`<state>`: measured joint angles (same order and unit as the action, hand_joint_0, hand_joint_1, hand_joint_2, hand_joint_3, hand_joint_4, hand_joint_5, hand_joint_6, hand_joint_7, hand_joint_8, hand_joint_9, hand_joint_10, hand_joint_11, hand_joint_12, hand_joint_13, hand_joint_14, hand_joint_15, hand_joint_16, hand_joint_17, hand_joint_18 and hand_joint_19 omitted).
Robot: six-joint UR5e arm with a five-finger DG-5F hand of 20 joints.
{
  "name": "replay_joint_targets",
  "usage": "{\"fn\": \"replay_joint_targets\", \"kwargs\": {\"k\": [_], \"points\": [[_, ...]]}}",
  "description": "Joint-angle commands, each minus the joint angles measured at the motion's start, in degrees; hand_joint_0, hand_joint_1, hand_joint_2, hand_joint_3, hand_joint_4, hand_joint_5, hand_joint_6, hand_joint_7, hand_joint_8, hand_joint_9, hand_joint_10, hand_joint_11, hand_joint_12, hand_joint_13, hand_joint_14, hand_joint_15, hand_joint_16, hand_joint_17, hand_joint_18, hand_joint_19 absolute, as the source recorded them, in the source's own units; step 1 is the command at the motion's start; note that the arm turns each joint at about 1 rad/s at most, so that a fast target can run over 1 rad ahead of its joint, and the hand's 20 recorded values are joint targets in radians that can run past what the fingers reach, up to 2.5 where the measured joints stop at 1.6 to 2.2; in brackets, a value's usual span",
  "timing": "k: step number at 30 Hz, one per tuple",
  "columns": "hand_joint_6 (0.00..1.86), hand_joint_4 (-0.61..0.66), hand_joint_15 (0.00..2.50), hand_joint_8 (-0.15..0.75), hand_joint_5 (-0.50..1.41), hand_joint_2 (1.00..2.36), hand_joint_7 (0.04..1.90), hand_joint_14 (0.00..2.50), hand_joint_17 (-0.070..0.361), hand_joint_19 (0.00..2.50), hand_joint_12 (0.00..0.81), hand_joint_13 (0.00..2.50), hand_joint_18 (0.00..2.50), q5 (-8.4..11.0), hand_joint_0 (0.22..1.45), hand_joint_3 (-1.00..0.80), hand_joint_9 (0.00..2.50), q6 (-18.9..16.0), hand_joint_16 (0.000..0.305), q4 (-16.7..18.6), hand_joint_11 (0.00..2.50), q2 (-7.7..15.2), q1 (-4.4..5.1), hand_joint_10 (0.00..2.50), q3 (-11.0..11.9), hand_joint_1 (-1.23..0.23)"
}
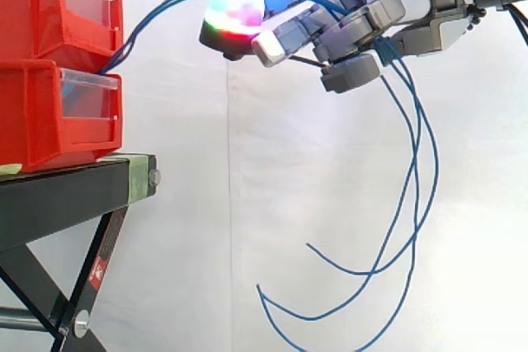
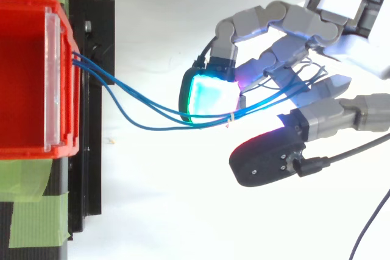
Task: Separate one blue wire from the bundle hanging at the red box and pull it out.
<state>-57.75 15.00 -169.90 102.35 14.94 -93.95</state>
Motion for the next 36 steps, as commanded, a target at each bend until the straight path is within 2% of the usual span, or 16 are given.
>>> {"fn": "replay_joint_targets", "kwargs": {"k": [1, 8, 18, 28, 31, 36], "points": [[0.75, 0.27, 1.29, 0.379, -0.2, 1.01, 1.09, 1.93, 0.101, 1.62, 0.353, 1.01, 1.0, 0.0, 0.59, -0.42, 0.9, -0.1, 0.045, 0.0, 1.07, 0.0, 0.0, 0.02, 0.0, -0.75], [0.77, 0.27, 1.31, 0.373, -0.2, 1.01, 1.06, 1.88, 0.099, 1.61, 0.345, 1.04, 1.0, 0.09, 0.64, -0.33, 0.92, -0.1, 0.044, 0.0, 1.07, 0.0, 0.0, 0.02, 0.0, -0.72], [0.78, 0.27, 1.36, 0.36, -0.21, 1.02, 1.06, 1.85, 0.1, 1.61, 0.353, 1.02, 0.98, -0.09, 0.67, -0.23, 0.88, 0.0, 0.045, 0.0, 1.07, 0.0, 0.0, 0.02, 0.0, -0.8], [0.79, 0.27, 1.37, 0.347, -0.23, 1.02, 1.07, 1.82, 0.106, 1.6, 0.349, 0.97, 0.92, 0.0, 0.67, -0.31, 0.79, 0.0, 0.047, 0.0, 1.07, 0.0, 0.0, 0.02, 0.0, -0.92], [0.79, 0.27, 1.36, 0.347, -0.24, 1.02, 1.06, 1.81, 0.108, 1.57, 0.349, 0.96, 0.92, 0.0, 0.68, -0.33, 0.78, 0.0, 0.048, 0.0, 1.06, 0.0, 0.0, 0.02, 0.0, -0.92], [0.78, 0.27, 1.35, 0.359, -0.23, 1.01, 1.07, 1.86, 0.108, 1.59, 0.356, 0.96, 0.92, 0.0, 0.59, -0.42, 0.81, -0.1, 0.048, 0.0, 1.06, 0.0, 0.0, 0.02, 0.0, -0.85]]}}
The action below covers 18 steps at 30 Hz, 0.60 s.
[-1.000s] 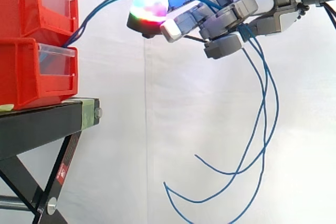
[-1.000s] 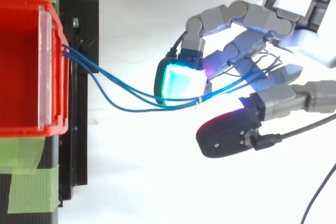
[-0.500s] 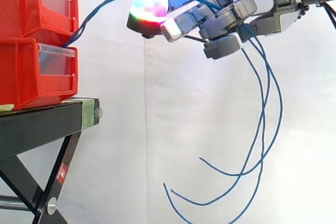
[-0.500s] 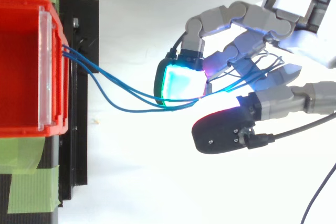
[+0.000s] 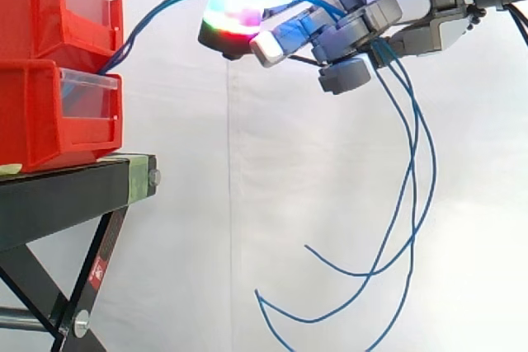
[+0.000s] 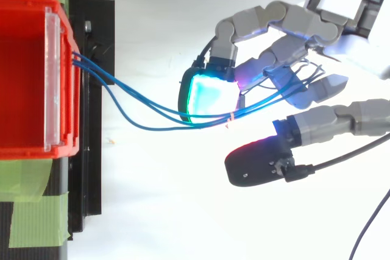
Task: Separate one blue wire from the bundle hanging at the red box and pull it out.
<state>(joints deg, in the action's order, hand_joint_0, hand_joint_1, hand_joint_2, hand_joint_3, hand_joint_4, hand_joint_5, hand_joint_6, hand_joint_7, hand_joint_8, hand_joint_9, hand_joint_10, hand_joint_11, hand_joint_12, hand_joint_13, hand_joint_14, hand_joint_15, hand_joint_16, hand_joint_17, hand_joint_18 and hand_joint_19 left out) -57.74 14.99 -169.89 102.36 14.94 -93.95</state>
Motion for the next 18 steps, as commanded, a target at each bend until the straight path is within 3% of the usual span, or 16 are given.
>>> {"fn": "replay_joint_targets", "kwargs": {"k": [1, 6, 9, 18], "points": [[0.78, 0.27, 1.36, 0.357, -0.23, 1.0, 1.08, 1.85, 0.109, 1.59, 0.357, 0.96, 0.91, 0.0, 0.58, -0.44, 0.81, 0.0, 0.048, 0.0, 1.06, 0.0, 0.0, 0.02, 0.0, -0.86], [0.77, 0.28, 1.3, 0.378, -0.22, 1.0, 1.08, 1.87, 0.117, 1.55, 0.374, 0.97, 0.93, 0.0, 0.53, -0.5, 0.84, 0.0, 0.052, 0.0, 1.05, -0.1, 0.0, 0.02, 0.0, -0.81], [0.76, 0.28, 1.3, 0.378, -0.21, 1.0, 1.1, 1.85, 0.112, 1.55, 0.36, 0.99, 0.94, 0.0, 0.54, -0.49, 0.88, 0.0, 0.05, 0.0, 1.08, -0.1, 0.0, 0.02, 0.1, -0.73], [0.76, 0.27, 1.34, 0.371, -0.2, 1.01, 1.09, 1.77, 0.104, 1.55, 0.35, 1.01, 0.94, 0.09, 0.6, -0.38, 0.91, 0.0, 0.046, 0.0, 1.08, 0.0, 0.0, 0.02, 0.0, -0.73]]}}
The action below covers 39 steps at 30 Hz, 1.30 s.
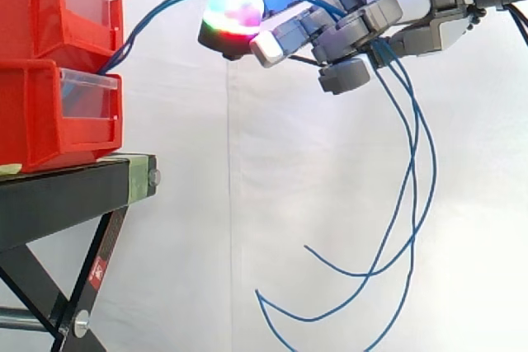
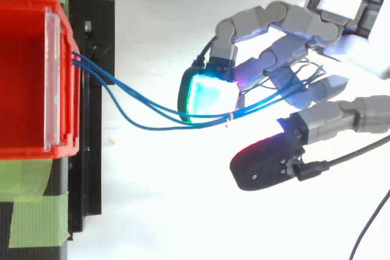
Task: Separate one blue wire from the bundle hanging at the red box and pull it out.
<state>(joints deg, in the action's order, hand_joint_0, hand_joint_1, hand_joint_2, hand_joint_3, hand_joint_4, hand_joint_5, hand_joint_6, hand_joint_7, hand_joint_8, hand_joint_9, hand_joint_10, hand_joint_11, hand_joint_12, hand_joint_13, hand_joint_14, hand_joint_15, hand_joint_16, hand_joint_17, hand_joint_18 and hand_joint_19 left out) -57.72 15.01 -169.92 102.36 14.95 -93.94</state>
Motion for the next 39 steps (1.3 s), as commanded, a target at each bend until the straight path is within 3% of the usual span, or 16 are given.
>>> {"fn": "replay_joint_targets", "kwargs": {"k": [1, 17, 34, 39], "points": [[0.76, 0.26, 1.33, 0.372, -0.2, 1.01, 1.09, 1.77, 0.104, 1.54, 0.348, 1.02, 0.94, 0.07, 0.61, -0.38, 0.92, 0.0, 0.046, 0.0, 1.09, 0.0, -0.01, 0.02, 0.0, -0.73], [0.76, 0.27, 1.35, 0.379, -0.2, 1.01, 1.09, 1.75, 0.102, 1.53, 0.35, 1.04, 0.96, -0.11, 0.59, -0.39, 0.95, 0.0, 0.045, 0.2, 1.09, 0.0, -0.01, 0.02, 0.0, -0.68], [0.79, 0.26, 1.36, 0.38, -0.2, 1.03, 1.08, 1.73, 0.102, 1.53, 0.354, 1.07, 0.98, -0.2, 0.64, -0.11, 0.97, 0.0, 0.046, 0.2, 1.1, 0.0, -0.01, 0.02, 0.0, -0.71], [0.79, 0.26, 1.42, 0.369, -0.21, 1.03, 1.09, 1.69, 0.104, 1.53, 0.357, 1.04, 0.96, -0.2, 0.65, -0.07, 0.91, 0.0, 0.046, 0.2, 1.09, 0.0, 0.08, 0.02, 0.0, -0.78]]}}
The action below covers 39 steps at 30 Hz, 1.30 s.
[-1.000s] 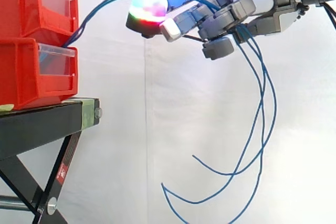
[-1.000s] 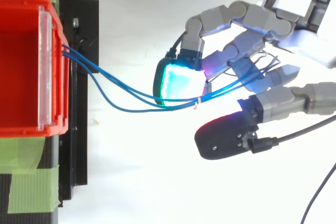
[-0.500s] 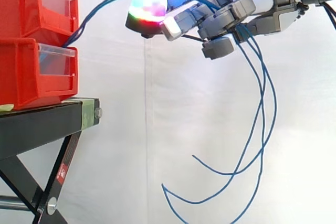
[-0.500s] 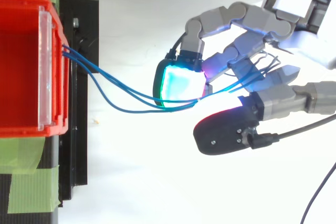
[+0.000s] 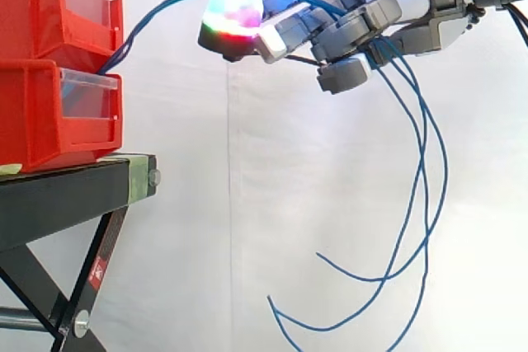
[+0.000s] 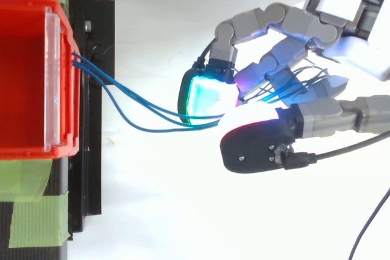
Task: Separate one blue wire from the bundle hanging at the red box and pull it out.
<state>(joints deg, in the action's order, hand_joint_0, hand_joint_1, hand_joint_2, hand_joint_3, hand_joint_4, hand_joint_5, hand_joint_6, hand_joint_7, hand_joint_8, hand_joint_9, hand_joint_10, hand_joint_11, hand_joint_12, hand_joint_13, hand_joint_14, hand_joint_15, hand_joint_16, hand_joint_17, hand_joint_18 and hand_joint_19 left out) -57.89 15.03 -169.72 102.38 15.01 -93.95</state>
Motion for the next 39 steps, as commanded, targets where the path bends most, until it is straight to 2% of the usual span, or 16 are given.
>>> {"fn": "replay_joint_targets", "kwargs": {"k": [1, 12, 20, 29, 39], "points": [[0.8, 0.26, 1.41, 0.367, -0.22, 1.03, 1.09, 1.69, 0.106, 1.52, 0.358, 1.03, 0.95, -0.03, 0.66, -0.07, 0.88, 0.0, 0.047, 0.0, 1.08, -0.1, -0.06, 0.02, 0.0, -0.79], [0.8, 0.25, 1.41, 0.346, -0.24, 1.03, 1.08, 1.65, 0.11, 1.48, 0.358, 0.99, 0.91, 0.06, 0.68, -0.13, 0.79, 0.0, 0.049, 0.0, 1.06, 0.0, 0.02, 0.02, 0.0, -0.88], [0.81, 0.22, 1.41, 0.327, -0.25, 1.03, 1.1, 1.66, 0.112, 1.46, 0.358, 0.97, 0.9, 0.15, 0.73, -0.08, 0.76, 0.0, 0.05, 0.0, 1.06, 0.0, 0.02, 0.02, 0.0, -0.92], [0.81, 0.19, 1.47, 0.313, -0.26, 1.03, 1.12, 1.6, 0.118, 1.41, 0.352, 0.93, 0.88, 0.15, 0.73, -0.1, 0.69, 0.0, 0.053, 0.0, 1.05, 0.0, 0.02, 0.02, 0.0, -0.95], [0.81, 0.13, 1.42, 0.249, -0.26, 1.03, 1.11, 1.68, 0.118, 1.4, 0.343, 0.9, 0.88, 0.15, 0.75, -0.09, 0.64, 0.0, 0.053, 0.0, 1.09, 0.0, 0.02, 0.02, 0.0, -0.98]]}}
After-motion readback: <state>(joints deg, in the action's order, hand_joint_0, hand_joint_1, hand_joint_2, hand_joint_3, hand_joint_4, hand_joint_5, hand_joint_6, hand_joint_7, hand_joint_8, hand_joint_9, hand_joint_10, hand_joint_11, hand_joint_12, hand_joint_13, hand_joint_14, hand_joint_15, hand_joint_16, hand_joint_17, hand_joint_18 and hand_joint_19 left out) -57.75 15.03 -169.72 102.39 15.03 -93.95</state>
